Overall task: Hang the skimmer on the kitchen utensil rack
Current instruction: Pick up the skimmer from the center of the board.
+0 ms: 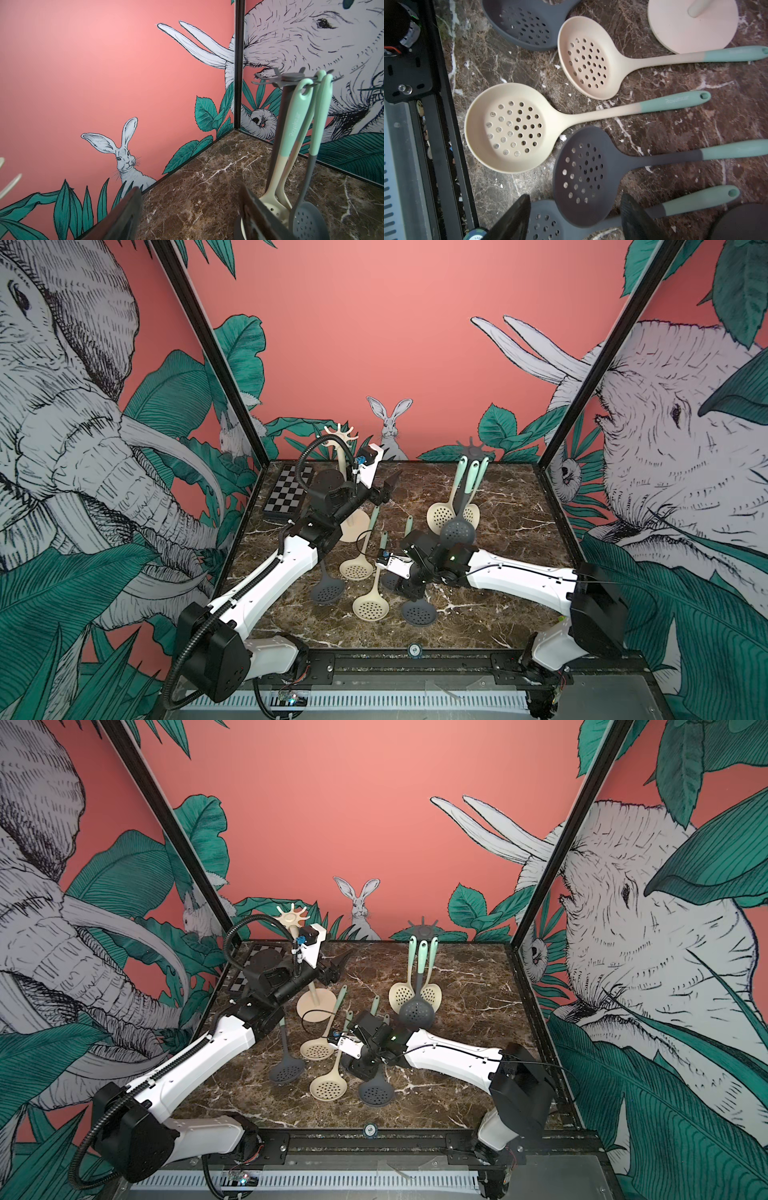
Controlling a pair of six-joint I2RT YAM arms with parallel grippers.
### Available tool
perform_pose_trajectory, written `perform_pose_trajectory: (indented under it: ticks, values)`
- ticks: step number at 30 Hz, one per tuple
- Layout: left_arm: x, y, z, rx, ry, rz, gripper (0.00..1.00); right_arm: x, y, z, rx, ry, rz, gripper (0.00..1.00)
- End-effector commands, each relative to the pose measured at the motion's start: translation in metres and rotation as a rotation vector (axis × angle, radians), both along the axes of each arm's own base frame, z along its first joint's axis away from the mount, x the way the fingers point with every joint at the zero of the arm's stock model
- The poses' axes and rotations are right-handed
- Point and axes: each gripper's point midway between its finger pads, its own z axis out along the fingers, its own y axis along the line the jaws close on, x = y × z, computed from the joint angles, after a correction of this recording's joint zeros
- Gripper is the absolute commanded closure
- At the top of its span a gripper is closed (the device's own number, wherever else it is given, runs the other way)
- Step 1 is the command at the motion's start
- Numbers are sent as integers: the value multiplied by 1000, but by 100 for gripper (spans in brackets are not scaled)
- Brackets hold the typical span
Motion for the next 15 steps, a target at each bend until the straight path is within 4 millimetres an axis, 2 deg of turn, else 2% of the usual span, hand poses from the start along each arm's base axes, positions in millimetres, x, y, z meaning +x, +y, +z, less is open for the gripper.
perform_pose_trajectory:
  ticks: [1,3,7,11,13,15]
  values:
    - [-7,6,13,-34,-38,9,25,-2,9,2,15,-6,37,32]
    - [-7,7,13,-34,-40,10,25,-2,9,-10,-10,9,37,32]
    - [-8,7,13,-33,-43,9,25,3,9,-23,-49,4,25,34]
    - [-8,8,13,-33,-46,13,25,-1,12,-36,-76,48,48,37]
    - [-8,9,12,-32,-44,16,25,3,10,-45,-113,48,30,41]
    - [-8,11,12,-31,-45,23,25,7,8,-51,-134,38,15,49]
